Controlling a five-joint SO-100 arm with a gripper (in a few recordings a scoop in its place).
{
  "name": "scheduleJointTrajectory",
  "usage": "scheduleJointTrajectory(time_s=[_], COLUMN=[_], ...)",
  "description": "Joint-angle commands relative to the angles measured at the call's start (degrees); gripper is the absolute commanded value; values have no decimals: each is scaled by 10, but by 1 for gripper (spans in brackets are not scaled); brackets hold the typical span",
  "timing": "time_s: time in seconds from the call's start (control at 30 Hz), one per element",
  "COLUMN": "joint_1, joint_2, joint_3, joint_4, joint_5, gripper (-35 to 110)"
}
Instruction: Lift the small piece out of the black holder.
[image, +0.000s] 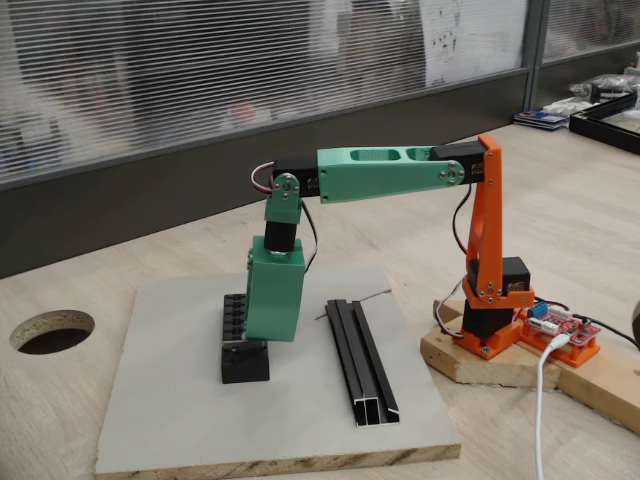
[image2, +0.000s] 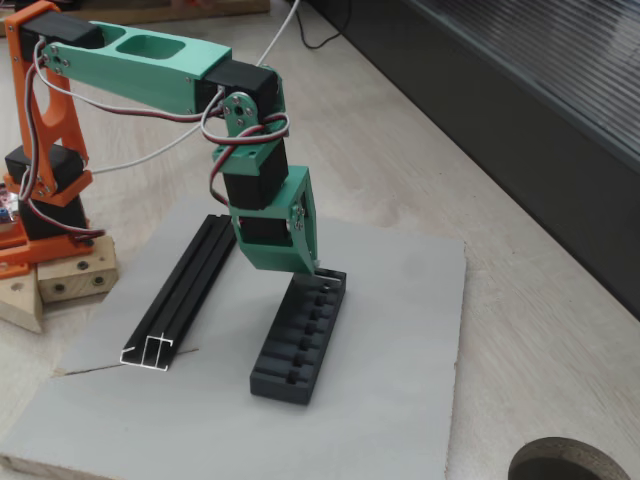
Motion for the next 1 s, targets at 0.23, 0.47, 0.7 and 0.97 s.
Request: scheduleJointTrajectory(time_s=[0.23,0.47,0.7,0.97], joint_1=[4,4,4,54], joint_2=[112,151,207,267], joint_3=[8,8,9,9], joint_4=[11,11,11,11], joint_5=[8,8,9,9], gripper=[2,2,2,2])
